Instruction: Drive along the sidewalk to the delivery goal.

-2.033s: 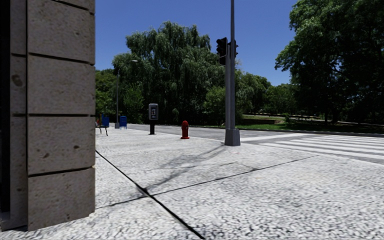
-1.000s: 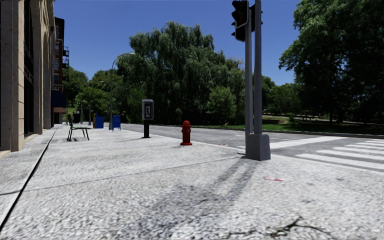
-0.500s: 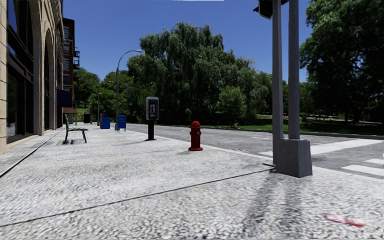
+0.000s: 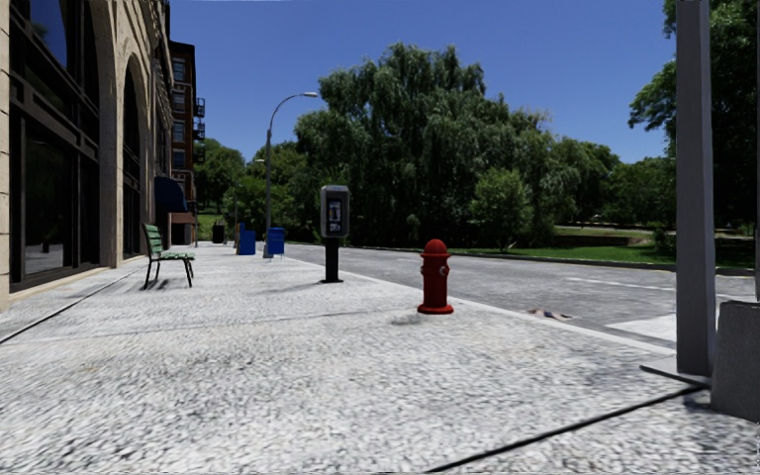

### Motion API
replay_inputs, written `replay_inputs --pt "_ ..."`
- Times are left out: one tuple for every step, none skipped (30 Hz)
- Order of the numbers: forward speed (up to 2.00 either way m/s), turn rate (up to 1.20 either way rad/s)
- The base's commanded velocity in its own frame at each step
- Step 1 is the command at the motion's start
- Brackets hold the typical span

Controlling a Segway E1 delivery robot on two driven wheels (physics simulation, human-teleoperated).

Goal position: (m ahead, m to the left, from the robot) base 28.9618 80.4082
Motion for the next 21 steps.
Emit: replay_inputs --pt "2.0 0.38" --pt "2.0 0.38" --pt "2.0 0.38" --pt "2.0 0.38" --pt "2.0 0.38" --pt "2.0 0.38" --pt "2.0 0.38" --pt "2.0 0.38" --pt "2.0 0.38" --pt "2.0 0.38" --pt "2.0 0.38" --pt "2.0 0.38" --pt "2.0 0.38" --pt "2.0 0.38" --pt "2.0 0.38" --pt "2.0 0.38" --pt "2.0 0.38" --pt "2.0 0.38" --pt "2.0 0.38" --pt "2.0 0.38" --pt "2.0 0.38"
